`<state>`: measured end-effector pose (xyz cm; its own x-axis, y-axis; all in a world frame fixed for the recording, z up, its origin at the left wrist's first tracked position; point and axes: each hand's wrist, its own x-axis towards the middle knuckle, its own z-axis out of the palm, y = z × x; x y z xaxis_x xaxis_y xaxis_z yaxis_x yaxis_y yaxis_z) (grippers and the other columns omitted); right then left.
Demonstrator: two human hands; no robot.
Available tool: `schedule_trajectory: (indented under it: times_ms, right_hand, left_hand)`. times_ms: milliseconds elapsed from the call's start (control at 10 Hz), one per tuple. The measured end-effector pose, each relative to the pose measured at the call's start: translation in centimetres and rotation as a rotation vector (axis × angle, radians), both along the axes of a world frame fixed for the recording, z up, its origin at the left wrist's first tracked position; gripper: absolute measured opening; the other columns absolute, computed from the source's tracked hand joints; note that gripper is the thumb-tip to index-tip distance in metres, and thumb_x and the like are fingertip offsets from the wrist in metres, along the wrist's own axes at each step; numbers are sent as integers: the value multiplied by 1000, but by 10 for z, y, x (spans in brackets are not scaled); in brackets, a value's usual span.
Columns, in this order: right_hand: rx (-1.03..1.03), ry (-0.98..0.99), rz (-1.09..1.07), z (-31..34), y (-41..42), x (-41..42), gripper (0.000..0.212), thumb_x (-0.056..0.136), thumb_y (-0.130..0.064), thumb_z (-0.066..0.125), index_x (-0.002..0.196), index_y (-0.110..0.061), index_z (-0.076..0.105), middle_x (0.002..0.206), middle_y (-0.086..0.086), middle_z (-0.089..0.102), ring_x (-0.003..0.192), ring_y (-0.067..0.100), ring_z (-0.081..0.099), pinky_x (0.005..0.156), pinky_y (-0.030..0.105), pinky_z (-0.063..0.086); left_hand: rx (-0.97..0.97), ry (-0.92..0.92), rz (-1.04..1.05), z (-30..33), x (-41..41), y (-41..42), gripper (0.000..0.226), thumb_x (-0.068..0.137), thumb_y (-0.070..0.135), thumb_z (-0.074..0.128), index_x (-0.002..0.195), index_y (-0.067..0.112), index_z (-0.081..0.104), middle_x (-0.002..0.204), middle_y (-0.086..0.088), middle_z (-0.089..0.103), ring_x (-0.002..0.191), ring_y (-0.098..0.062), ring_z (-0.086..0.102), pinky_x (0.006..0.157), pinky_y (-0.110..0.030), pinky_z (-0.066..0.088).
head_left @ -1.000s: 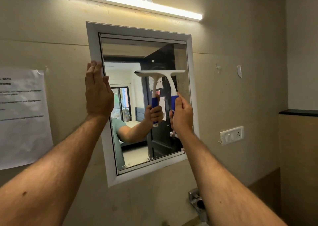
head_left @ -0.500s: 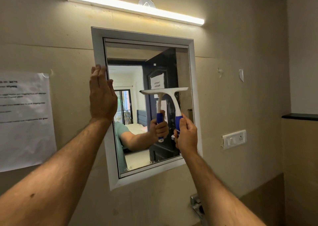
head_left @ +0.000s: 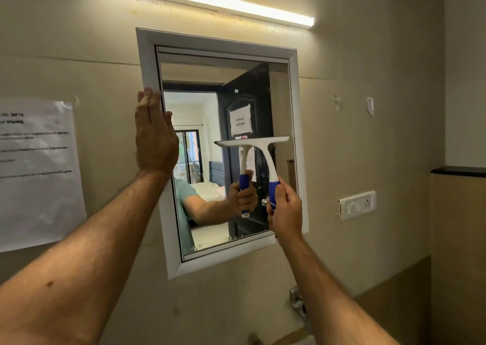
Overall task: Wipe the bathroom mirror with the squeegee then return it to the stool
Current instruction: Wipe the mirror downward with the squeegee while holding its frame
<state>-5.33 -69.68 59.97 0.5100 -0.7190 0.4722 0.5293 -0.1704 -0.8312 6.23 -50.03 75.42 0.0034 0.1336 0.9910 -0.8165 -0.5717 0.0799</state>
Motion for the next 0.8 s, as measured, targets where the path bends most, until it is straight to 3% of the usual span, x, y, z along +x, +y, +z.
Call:
schedule_trajectory:
  times_ms: [100, 200, 300, 400, 500, 600, 800]
  right_hand:
    - [-20, -19, 46, 26, 5, -3, 34, 102, -43, 40, 128, -28, 57, 85, 4, 60, 65, 15, 52, 53, 24, 45]
    - [-84, -24, 57, 53, 13, 1, 33, 96, -57, 43, 118, -38, 58, 91, 1, 60, 76, 14, 53, 59, 24, 43]
    - [-85, 7, 28, 53, 16, 6, 44, 93, -61, 45, 129, -37, 56, 98, -1, 62, 82, 15, 55, 63, 25, 44]
    - [-52, 17, -5, 26, 18, 6, 43, 96, -54, 46, 129, -30, 57, 92, -3, 65, 77, 14, 59, 64, 30, 53]
    - [-49, 13, -55, 6, 20, 2, 41, 98, -48, 48, 130, -25, 58, 103, -8, 65, 90, 14, 64, 80, 36, 58]
    - [-48, 8, -31, 17, 19, 1, 40, 98, -51, 45, 127, -27, 58, 93, -3, 65, 74, 14, 60, 65, 30, 52]
    - [-106, 4, -13, 55, 19, 8, 38, 97, -59, 39, 124, -37, 55, 93, 4, 62, 80, 17, 56, 65, 30, 45]
  left_hand:
    - [9, 4, 8, -2, 1, 2, 43, 104, 18, 32, 145, 6, 34, 152, -14, 31, 145, -25, 20, 113, -8, 2]
    - [9, 18, 7, 0, -1, 2, 43, 104, 18, 32, 145, 6, 33, 152, -13, 30, 145, -24, 19, 116, -14, 7]
    - [7, 11, 8, 4, -3, 2, 43, 104, 18, 32, 145, 6, 33, 152, -13, 30, 145, -25, 19, 117, -18, 10]
    - [8, -1, 13, 6, -1, 3, 44, 104, 20, 30, 145, 5, 34, 152, -14, 31, 145, -25, 20, 116, -14, 6]
    - [8, -2, 10, 4, -1, 2, 43, 104, 20, 30, 144, 5, 34, 151, -14, 31, 145, -26, 21, 115, -12, 4]
    - [7, -9, 12, 3, -2, 2, 44, 103, 20, 29, 144, 4, 35, 151, -15, 31, 145, -27, 21, 115, -11, 3]
    - [10, -14, 7, 3, -1, 2, 45, 103, 22, 27, 144, 5, 34, 151, -15, 31, 145, -26, 20, 115, -11, 4]
